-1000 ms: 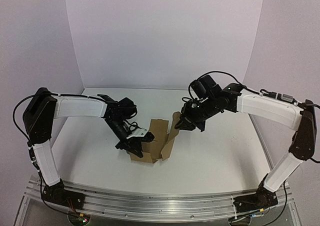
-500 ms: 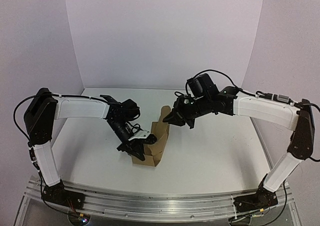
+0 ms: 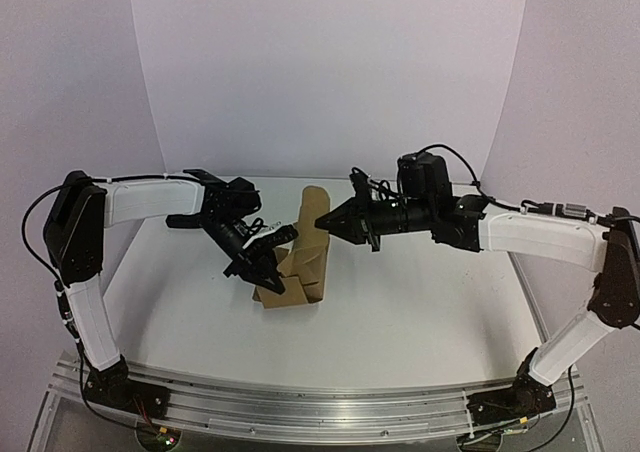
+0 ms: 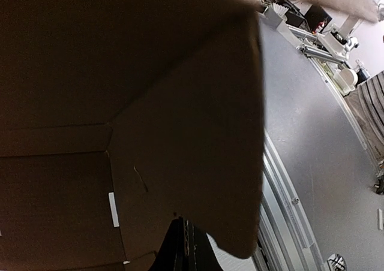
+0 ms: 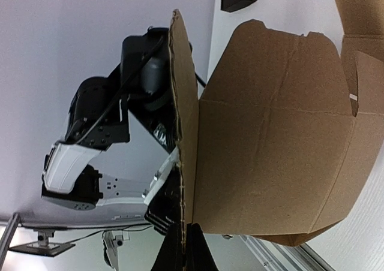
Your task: Fold the paper box
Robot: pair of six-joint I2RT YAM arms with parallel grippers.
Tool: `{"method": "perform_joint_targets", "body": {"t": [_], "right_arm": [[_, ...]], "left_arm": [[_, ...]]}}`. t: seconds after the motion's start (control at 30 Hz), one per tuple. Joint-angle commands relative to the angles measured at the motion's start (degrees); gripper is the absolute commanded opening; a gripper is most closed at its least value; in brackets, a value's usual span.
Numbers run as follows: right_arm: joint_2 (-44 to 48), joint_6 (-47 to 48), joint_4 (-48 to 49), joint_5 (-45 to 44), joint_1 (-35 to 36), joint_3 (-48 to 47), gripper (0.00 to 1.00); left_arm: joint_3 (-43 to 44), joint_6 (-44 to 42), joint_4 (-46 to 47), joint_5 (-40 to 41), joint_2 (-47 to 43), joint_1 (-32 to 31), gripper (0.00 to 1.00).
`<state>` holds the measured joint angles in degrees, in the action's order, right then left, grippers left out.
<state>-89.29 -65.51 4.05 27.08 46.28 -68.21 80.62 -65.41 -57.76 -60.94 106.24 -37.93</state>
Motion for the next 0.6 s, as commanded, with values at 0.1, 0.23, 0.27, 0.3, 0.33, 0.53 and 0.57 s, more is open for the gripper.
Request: {"method": "perform_joint_targets", "body": {"t": [0.1,0.23,0.27,0.3,0.33,0.53,0.57], "right_arm": [[5.6,3.2,16.9,9.0,-1.3,10.0,0.00],[9.5,3.4,17.0,6.0,-3.4,16.6,0.00],[10.2,3.4,16.9,5.2,-3.7,18.5,0.00],[10.8,3.3,17.0,4.5,-3.9,20.5,0.00],[11.2,3.3,17.0,3.7,-4.0,22.2,0.00],[10.6,4.3,17.3,2.7,-4.0,28.9,0.02],[10.3,4.8,17.4,2.9,-4.0,29.5,0.02]], "left_arm": [[0.5,-2.3,-5.0,-5.2,-0.7,1.8,0.00],[-1.5,-4.1,-4.6,-1.9,-1.1,2.0,0.00],[-2.5,-4.7,-4.3,-1.3,-1.2,2.0,0.00],[-3.6,-4.8,-3.6,-0.8,-1.3,2.0,0.00],[-4.5,-4.5,-2.8,-0.4,-1.3,2.0,0.00],[-5.7,2.1,4.4,-0.1,-0.6,1.9,0.00],[-5.4,3.2,5.4,-0.2,-0.3,2.0,0.00]]}}
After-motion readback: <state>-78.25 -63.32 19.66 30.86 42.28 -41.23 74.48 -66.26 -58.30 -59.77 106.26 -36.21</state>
